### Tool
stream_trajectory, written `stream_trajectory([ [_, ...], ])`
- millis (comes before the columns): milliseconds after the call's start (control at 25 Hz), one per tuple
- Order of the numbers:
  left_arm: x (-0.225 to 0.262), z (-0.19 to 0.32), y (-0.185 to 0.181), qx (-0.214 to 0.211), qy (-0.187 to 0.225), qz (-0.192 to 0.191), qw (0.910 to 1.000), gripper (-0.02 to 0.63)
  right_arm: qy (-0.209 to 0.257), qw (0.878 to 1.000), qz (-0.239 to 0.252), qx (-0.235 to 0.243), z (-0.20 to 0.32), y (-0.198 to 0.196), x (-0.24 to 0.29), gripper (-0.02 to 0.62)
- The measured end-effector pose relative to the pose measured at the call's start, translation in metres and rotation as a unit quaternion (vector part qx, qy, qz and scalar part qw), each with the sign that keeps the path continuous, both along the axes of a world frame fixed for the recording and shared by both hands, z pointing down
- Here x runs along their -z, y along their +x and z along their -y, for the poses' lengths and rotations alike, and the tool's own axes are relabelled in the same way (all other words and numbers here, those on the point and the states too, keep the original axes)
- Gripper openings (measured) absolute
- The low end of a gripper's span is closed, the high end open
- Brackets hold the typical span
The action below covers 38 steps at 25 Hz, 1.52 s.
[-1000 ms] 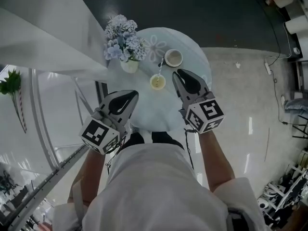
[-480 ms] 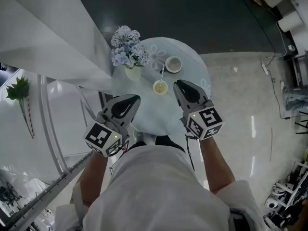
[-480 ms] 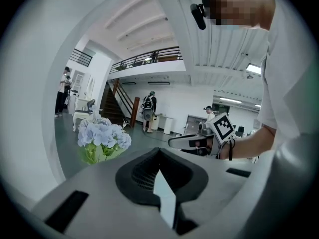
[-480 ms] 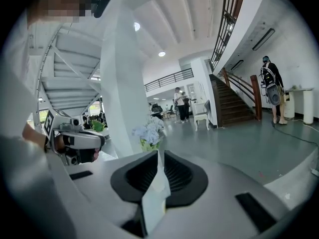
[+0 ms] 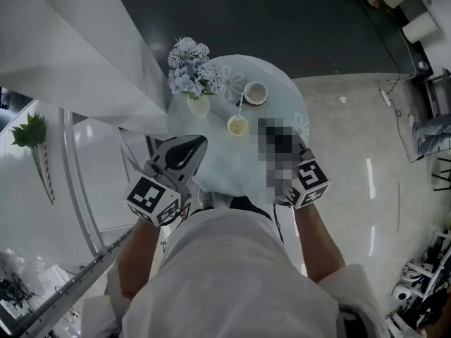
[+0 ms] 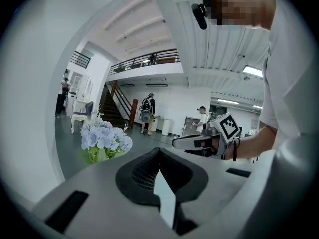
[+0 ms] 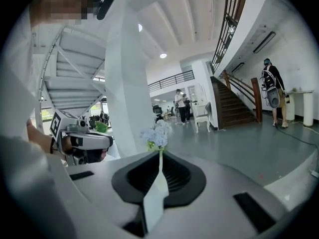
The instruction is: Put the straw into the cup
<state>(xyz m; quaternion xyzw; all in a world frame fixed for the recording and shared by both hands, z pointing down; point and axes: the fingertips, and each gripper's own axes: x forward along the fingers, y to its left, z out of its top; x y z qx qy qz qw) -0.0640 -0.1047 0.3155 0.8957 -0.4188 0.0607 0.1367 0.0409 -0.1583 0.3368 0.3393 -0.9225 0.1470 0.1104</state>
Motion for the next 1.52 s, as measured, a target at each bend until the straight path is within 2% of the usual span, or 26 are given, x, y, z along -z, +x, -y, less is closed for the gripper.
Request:
stream_trajectory([
  [960,-0.004,0.000,-0.002,0.004,-0.005,-0.008,1.0000,0.021,-0.023,0.999,-0.036,0.022,-0.010,-0.005,-0.018,0.021],
  [1520,-0.009,0.004,0.006,0.003,-0.013,-0.004,0.9999,0.021,-0.042,0.998,-0.029,0.025,-0.006,0.001,-0.029,0.021],
])
